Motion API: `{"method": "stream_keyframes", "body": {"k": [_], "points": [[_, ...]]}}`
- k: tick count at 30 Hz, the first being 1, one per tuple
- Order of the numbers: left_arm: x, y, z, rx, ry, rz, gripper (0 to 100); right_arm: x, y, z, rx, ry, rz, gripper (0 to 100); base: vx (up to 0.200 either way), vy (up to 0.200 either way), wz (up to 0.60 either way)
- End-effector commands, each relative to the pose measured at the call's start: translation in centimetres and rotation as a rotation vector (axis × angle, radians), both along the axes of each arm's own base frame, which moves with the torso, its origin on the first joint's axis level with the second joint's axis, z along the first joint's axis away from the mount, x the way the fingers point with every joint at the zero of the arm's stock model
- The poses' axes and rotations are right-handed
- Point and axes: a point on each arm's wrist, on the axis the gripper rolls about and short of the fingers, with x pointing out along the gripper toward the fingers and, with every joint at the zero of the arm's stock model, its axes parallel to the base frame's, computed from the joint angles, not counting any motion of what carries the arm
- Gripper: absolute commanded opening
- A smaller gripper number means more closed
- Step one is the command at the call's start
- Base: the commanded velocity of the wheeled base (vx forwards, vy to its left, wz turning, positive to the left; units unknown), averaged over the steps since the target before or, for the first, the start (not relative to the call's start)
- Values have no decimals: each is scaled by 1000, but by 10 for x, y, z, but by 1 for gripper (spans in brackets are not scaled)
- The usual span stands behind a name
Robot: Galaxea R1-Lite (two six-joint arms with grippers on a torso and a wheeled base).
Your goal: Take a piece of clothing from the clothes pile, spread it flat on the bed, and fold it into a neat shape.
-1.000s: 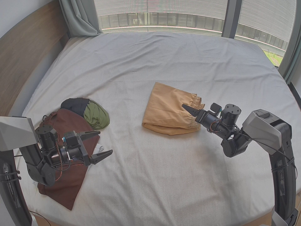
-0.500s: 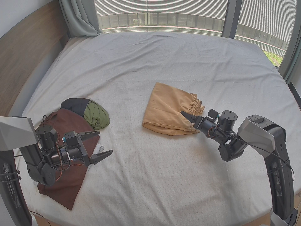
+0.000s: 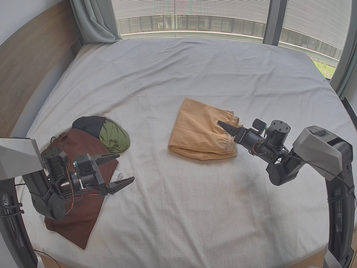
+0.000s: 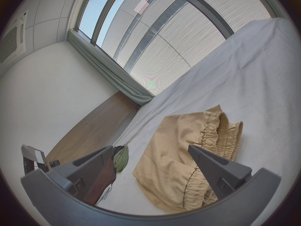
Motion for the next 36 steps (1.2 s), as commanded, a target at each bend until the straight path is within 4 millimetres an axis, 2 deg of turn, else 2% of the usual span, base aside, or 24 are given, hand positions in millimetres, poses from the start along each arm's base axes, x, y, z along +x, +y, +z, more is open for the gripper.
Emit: {"method": "stream_keyframes", "body": {"k": [1, 6, 10, 11, 12, 14, 16, 21, 25, 32, 36], "points": [[-6, -10, 13, -3, -30, -32, 100, -29, -7, 47, -41, -77, -5, 100, 0, 0, 0], [-14, -14, 27, -7, -66, -47, 100, -56, -16, 61, -103, -101, -19, 100, 0, 0, 0], [-22, -14, 43, -11, -109, -49, 100, -85, -24, 86, -165, -168, -34, 100, 0, 0, 0], [-23, -14, 44, -11, -112, -49, 100, -86, -24, 86, -166, -168, -37, 100, 0, 0, 0], [-27, -14, 49, -12, -125, -50, 100, -98, -26, 93, -179, -177, -65, 100, 0, 0, 0], [-30, -14, 52, -13, -131, -52, 100, -105, -27, 96, -193, -184, -72, 100, 0, 0, 0], [-41, -20, 61, -17, -150, -81, 100, -127, -33, 106, -250, -238, -90, 100, 0, 0, 0], [-57, -33, 71, -27, -167, -134, 100, -159, -40, 130, -301, -327, -105, 100, 0, 0, 0], [-71, -36, 79, -33, -182, -155, 100, -179, -47, 133, -334, -334, -123, 100, 0, 0, 0], [-97, -38, 74, -26, -128, -186, 100, -210, -60, 137, -348, -345, -147, 100, 0, 0, 0], [-113, -33, 87, -41, -165, -181, 100, -237, -66, 141, -381, -390, -158, 100, 0, 0, 0]]}}
